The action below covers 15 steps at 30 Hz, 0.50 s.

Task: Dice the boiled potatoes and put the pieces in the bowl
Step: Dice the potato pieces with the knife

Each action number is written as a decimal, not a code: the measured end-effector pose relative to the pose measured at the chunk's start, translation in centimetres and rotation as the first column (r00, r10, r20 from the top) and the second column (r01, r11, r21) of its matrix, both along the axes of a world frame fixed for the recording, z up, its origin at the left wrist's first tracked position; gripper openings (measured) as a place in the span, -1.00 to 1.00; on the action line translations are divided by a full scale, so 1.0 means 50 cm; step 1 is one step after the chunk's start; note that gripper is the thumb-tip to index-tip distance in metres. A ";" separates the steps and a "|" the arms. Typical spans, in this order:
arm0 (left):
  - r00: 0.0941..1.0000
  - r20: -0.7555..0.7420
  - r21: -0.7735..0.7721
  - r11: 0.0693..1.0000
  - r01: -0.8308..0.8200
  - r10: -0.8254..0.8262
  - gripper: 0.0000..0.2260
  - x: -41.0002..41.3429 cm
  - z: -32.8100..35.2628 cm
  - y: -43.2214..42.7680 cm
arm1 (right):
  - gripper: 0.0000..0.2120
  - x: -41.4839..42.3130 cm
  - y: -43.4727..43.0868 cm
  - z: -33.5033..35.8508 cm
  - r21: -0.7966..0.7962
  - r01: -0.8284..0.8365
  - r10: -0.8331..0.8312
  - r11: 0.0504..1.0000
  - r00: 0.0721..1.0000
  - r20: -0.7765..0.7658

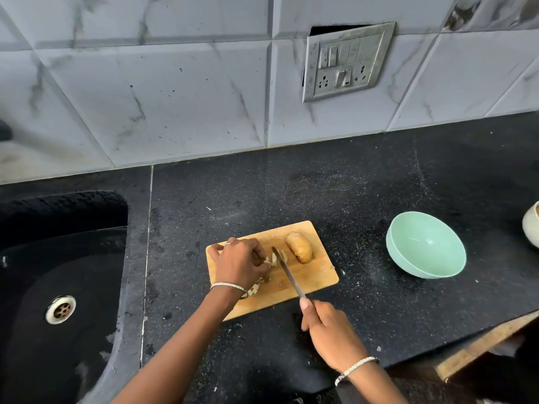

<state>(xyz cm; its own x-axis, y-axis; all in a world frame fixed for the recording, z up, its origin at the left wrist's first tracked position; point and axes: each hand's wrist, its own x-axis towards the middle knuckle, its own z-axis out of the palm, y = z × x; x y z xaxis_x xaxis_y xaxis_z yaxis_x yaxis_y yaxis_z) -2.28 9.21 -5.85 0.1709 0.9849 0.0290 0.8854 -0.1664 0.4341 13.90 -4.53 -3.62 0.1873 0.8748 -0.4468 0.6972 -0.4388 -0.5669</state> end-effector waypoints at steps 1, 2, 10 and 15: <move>1.000 -0.010 0.005 1.000 0.005 -0.005 -0.85 -0.002 0.002 -0.002 | -0.53 0.000 0.003 0.002 0.021 0.000 0.000 1.000 1.000 0.013; 1.000 -0.014 0.014 1.000 0.008 -0.008 -0.87 -0.004 0.004 -0.003 | -0.54 -0.002 0.008 0.001 0.029 0.003 -0.004 1.000 0.999 0.033; 0.999 0.040 0.006 0.999 0.031 -0.031 -0.87 -0.009 0.006 -0.013 | -0.62 -0.028 0.028 -0.028 0.006 -0.047 0.046 0.999 0.993 0.105; 0.996 -0.059 0.011 0.998 0.064 -0.063 -0.91 -0.015 0.011 -0.014 | -0.55 -0.028 0.018 -0.039 0.012 -0.041 0.040 0.999 0.998 0.041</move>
